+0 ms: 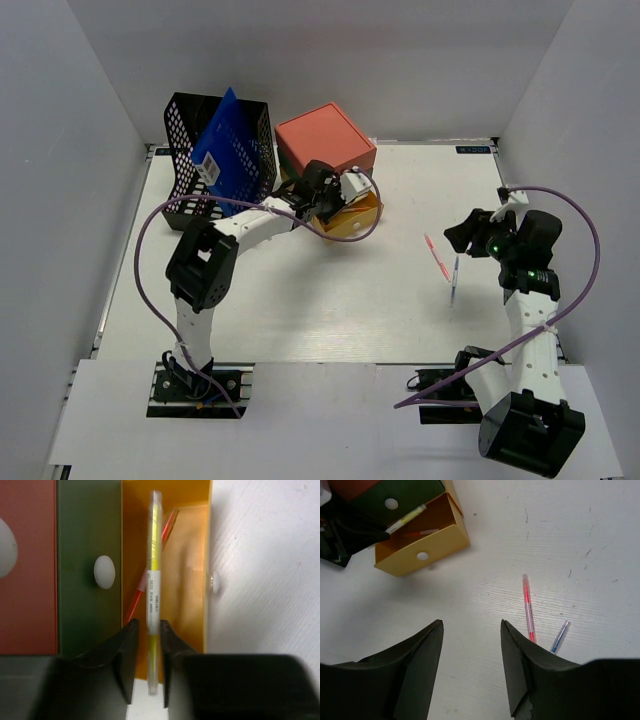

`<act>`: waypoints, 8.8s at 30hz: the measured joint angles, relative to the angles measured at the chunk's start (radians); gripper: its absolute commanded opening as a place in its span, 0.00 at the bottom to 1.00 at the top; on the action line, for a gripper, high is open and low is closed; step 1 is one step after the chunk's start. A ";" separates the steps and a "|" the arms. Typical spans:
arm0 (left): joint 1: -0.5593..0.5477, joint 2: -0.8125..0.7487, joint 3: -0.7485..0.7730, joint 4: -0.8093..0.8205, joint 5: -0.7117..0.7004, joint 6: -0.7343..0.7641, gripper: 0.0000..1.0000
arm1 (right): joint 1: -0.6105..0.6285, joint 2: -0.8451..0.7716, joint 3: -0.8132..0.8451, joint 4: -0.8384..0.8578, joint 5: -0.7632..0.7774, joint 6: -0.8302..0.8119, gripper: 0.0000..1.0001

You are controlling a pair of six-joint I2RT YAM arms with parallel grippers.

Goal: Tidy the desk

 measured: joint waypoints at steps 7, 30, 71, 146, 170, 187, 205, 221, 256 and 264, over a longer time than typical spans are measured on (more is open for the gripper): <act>-0.009 0.018 0.041 -0.009 -0.021 -0.026 0.56 | 0.000 0.000 0.000 0.000 -0.066 -0.028 0.76; -0.007 -0.845 -0.575 0.051 -0.132 -0.481 0.90 | 0.291 0.501 0.128 -0.141 0.356 -0.394 0.72; -0.001 -0.900 -0.589 0.032 -0.246 -0.413 0.91 | 0.515 0.729 0.483 -0.287 0.258 -0.927 0.00; -0.001 -1.036 -0.666 0.128 -0.223 -0.385 0.88 | 0.134 0.709 0.183 -0.324 0.499 -0.288 0.53; -0.001 -1.040 -0.668 0.128 -0.227 -0.384 0.89 | 0.224 0.805 0.338 -0.296 0.286 -0.538 0.00; -0.001 -1.027 -0.671 0.129 -0.235 -0.365 0.89 | 0.698 0.773 0.484 0.023 0.412 -1.341 0.00; -0.001 -0.987 -0.684 0.133 -0.254 -0.356 0.89 | 0.846 0.928 0.531 0.123 0.543 -1.550 0.37; -0.004 -1.006 -0.749 0.237 0.025 -0.316 0.00 | 0.693 0.546 0.382 0.208 0.642 -0.414 0.00; -0.211 0.174 -0.073 0.238 -0.659 -0.293 0.48 | 0.172 0.180 0.146 -0.058 -0.048 -0.022 0.00; -0.205 0.198 -0.063 0.282 -0.771 -0.214 0.58 | 0.163 0.176 0.146 -0.057 -0.063 -0.022 0.00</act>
